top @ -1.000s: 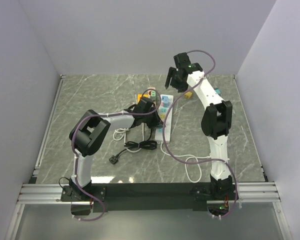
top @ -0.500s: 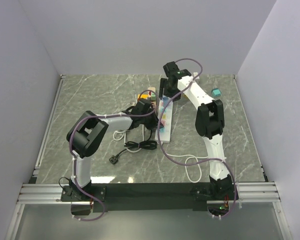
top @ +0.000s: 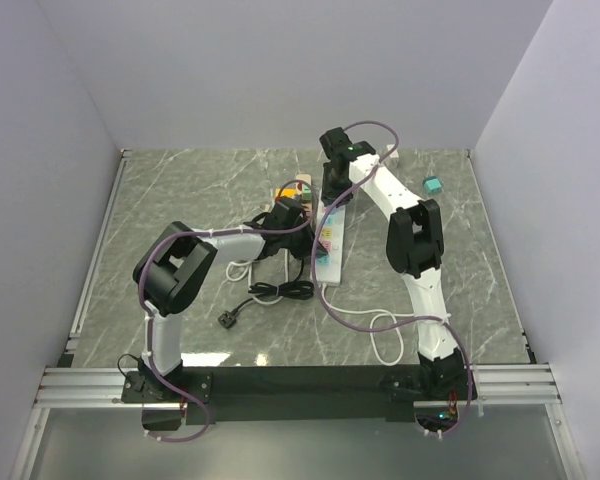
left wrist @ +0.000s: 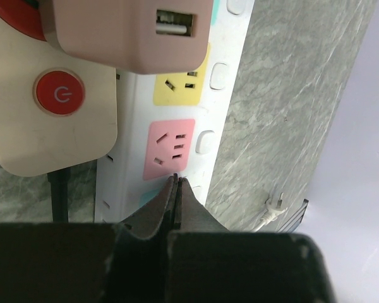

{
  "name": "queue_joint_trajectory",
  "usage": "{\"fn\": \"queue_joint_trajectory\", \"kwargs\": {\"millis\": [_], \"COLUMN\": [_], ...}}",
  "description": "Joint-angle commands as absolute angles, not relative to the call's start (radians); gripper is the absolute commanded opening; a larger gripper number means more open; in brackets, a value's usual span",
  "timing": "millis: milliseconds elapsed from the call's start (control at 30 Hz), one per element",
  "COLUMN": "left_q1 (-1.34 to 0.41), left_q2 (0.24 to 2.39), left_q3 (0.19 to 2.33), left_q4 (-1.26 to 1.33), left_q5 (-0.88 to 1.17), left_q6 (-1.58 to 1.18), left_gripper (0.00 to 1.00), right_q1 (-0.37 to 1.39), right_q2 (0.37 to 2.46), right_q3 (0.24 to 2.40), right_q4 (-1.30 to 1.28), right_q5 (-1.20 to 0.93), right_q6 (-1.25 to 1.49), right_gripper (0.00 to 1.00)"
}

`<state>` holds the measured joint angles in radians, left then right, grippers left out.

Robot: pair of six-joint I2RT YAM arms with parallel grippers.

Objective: Pull the plug off the socket

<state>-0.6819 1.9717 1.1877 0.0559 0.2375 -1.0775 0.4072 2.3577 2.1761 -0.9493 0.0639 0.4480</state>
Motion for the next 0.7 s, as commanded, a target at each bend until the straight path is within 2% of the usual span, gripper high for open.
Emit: {"fn": "queue_joint_trajectory", "kwargs": {"millis": [0,367,433,667], "left_q1": [-0.695,-0.696,-0.696,-0.698], "left_q2": [2.005,2.028,2.028,2.02], "left_q3": [1.173,1.201,1.2,1.186], "left_q4": [-0.055,-0.066,-0.067,-0.067], "left_q5": [0.218,0.225,0.224,0.225], "left_q6": [-1.045,-1.04,-1.04,-1.042], "left_gripper": [0.0,0.0,0.0,0.0], "right_q1": [0.41,0.41,0.408,0.408], "right_q2": [2.394,2.448,2.448,2.451], "right_q3": [2.255,2.312,2.312,2.318], "right_q4": [-0.951,-0.974,-0.971,-0.962], "right_q5": [0.084,0.086,0.086,0.084], "right_q6": [0.439,0.408,0.408,0.41], "right_gripper": [0.26,0.33,0.43,0.53]}}
